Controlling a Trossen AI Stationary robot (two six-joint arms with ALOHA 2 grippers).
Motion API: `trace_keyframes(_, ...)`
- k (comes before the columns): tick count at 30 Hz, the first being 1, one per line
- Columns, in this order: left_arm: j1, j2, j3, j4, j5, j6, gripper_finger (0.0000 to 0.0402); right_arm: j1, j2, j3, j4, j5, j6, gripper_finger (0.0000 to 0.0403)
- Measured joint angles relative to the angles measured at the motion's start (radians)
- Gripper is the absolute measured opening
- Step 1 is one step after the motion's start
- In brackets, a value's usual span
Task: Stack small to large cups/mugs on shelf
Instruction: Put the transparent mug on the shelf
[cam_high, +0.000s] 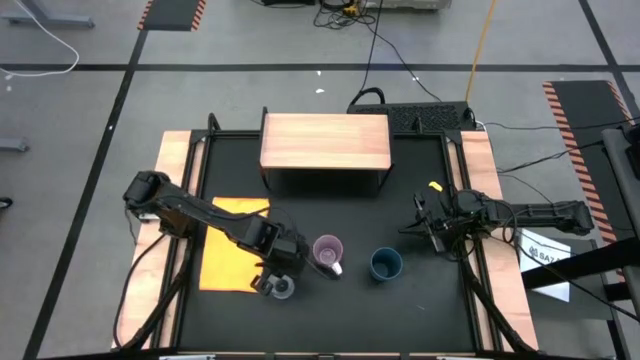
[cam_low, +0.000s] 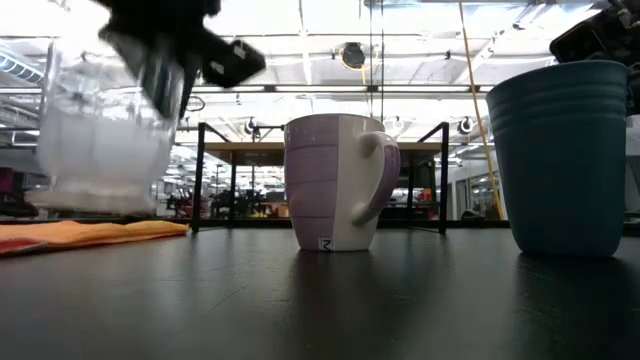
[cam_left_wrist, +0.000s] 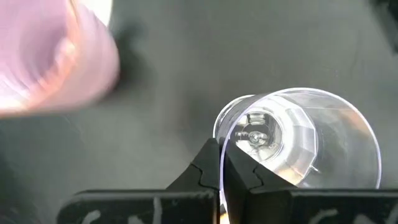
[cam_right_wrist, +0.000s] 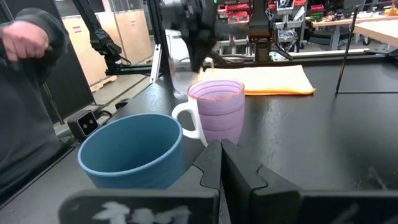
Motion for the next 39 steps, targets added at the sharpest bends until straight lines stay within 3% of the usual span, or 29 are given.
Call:
trace_keyframes(7, 0.004, -0.058, 0.054, -0.035, -0.023, 0.001, 0.0001, 0.0, 0.009, 0.0, 0.014, 0.0, 0.002, 0.0)
trace_keyframes(28, 0.037, -0.059, 0.29, -0.29, -0.12, 0.013, 0.0, 0.0, 0.012, 0.0, 0.014, 0.0, 0.003, 0.0)
trace_keyframes(39, 0.1, -0.059, 0.346, -0.419, -0.157, 0.024, 0.0001, 0.0, 0.012, 0.0, 0.014, 0.0, 0.003, 0.0)
